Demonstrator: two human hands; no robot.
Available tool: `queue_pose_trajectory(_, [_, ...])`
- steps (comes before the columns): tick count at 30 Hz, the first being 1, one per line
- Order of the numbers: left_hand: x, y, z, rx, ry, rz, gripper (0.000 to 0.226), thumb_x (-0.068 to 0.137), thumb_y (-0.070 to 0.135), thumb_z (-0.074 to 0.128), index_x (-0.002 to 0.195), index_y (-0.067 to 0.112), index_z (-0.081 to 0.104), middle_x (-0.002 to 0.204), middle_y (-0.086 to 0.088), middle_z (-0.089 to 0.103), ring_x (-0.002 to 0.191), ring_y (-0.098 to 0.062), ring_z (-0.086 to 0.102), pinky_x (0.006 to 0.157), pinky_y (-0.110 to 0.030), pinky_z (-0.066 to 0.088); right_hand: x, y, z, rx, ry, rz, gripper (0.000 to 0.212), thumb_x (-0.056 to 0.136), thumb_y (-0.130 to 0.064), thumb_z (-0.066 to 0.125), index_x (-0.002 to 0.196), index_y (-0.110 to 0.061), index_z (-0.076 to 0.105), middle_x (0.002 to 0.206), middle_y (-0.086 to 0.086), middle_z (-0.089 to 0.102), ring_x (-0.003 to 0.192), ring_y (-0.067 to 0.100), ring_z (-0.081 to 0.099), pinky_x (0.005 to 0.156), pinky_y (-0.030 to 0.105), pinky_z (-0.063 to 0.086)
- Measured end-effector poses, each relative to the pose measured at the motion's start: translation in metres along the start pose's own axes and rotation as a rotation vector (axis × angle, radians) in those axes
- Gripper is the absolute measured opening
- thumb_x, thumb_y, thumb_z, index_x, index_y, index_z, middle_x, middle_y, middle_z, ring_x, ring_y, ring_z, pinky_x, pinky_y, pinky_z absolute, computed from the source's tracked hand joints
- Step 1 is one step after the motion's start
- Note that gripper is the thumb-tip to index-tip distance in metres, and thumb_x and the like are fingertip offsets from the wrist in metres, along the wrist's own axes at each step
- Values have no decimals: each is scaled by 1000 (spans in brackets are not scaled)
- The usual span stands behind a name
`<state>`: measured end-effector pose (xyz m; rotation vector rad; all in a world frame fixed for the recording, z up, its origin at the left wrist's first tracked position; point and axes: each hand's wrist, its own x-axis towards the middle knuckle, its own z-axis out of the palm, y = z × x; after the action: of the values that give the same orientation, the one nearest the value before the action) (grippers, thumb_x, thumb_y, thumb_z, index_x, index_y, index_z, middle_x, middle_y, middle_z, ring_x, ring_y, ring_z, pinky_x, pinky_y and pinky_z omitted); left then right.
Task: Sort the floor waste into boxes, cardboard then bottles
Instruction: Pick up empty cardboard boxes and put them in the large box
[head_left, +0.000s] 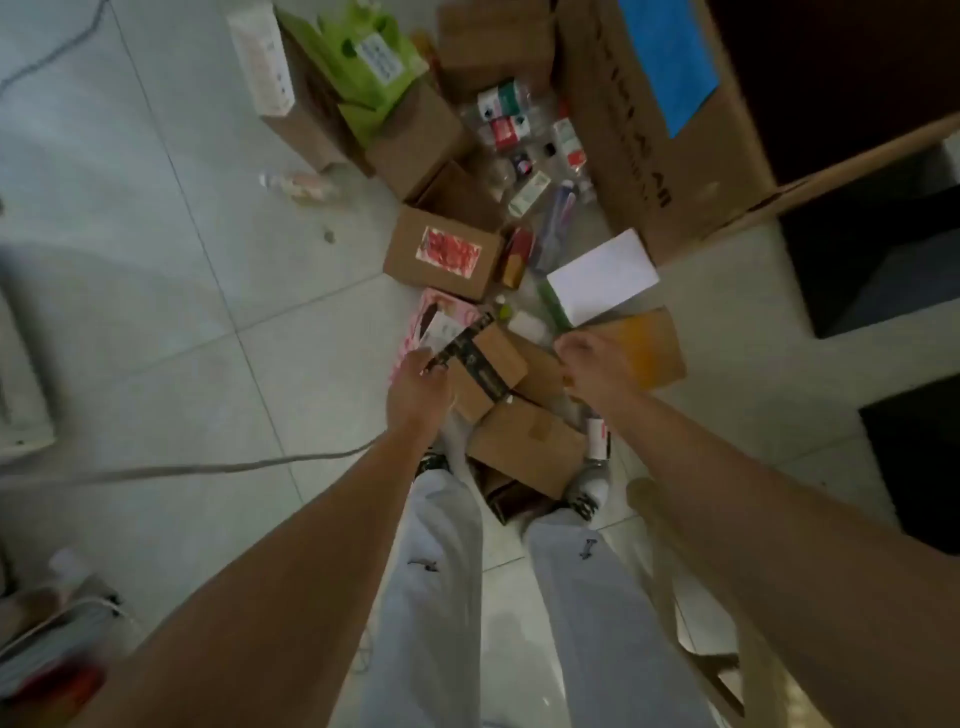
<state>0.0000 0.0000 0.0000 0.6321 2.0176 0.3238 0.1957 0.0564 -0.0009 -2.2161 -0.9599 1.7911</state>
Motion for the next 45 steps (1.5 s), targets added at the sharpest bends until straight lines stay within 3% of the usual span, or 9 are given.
queue_pose_trajectory(8, [121, -62, 45, 143, -31, -83, 50, 95, 20, 52, 143, 12, 39, 142, -9, 50, 117, -25, 57, 79, -25, 41, 117, 36, 62, -77, -23, 14, 30, 92, -34, 56, 119, -23, 63, 114, 0, 63, 108, 23, 59, 97, 47, 51])
queue_pose_trajectory(15, [211, -79, 88, 538, -97, 107, 62, 89, 33, 59, 145, 19, 37, 144, -9, 48, 129, -31, 48, 100, -44, 46, 190, 60, 107, -241, -23, -28, 55, 81, -50, 49, 125, -19, 56, 118, 1, 60, 109, 24, 57, 98, 42, 47])
queue_pose_trajectory(20, [243, -80, 110, 676, -215, 100, 33, 83, 26, 60, 115, 19, 57, 106, -6, 64, 103, -29, 63, 84, -43, 55, 216, 90, 117, -291, -3, -56, 62, 79, -61, 46, 124, -19, 55, 119, 6, 62, 108, 28, 58, 96, 45, 48])
queue_pose_trajectory(23, [233, -77, 109, 729, -238, 152, 17, 84, 23, 62, 100, 20, 63, 95, -2, 65, 93, -24, 63, 81, -40, 56, 202, 94, 112, -237, 14, -54, 53, 96, -38, 52, 141, -12, 43, 134, 7, 51, 120, 22, 50, 100, 32, 41])
queue_pose_trajectory(27, [190, -58, 98, 701, -217, 240, 33, 88, 23, 59, 120, 23, 59, 100, -2, 65, 95, -23, 63, 74, -36, 54, 170, 87, 97, -154, 18, -80, 42, 99, -17, 51, 140, -7, 44, 123, 4, 50, 104, 11, 44, 83, 19, 34])
queue_pose_trajectory(31, [138, -20, 89, 667, -193, 368, 28, 92, 23, 53, 120, 21, 56, 98, -2, 63, 96, -25, 63, 73, -36, 51, 126, 54, 75, -86, 121, -125, 74, 85, -39, 68, 146, -20, 31, 138, 2, 46, 127, 24, 47, 100, 40, 45])
queue_pose_trajectory(37, [77, 64, 68, 745, -45, 727, 28, 92, 26, 55, 118, 29, 63, 108, 1, 68, 99, -22, 65, 79, -34, 53, 59, -11, -5, -608, 250, -462, 93, 87, -19, 69, 151, -38, 4, 162, -1, -1, 150, 30, 9, 117, 51, 27])
queue_pose_trajectory(42, [30, 146, 45, 752, 105, 1063, 26, 87, 20, 62, 109, 33, 69, 100, 8, 70, 95, -16, 64, 89, -32, 46, 18, -67, -78, -1015, 303, -602, 53, 85, -21, 67, 131, -36, 48, 161, 7, 0, 148, 35, 6, 117, 51, 26])
queue_pose_trajectory(45, [11, 191, 34, 830, 163, 1226, 34, 75, 13, 71, 101, 35, 72, 88, 8, 68, 93, -20, 63, 105, -39, 36, 5, -103, -116, -856, 244, -381, 18, 91, -26, 62, 109, -32, 64, 156, 13, 25, 129, 30, 48, 96, 34, 47])
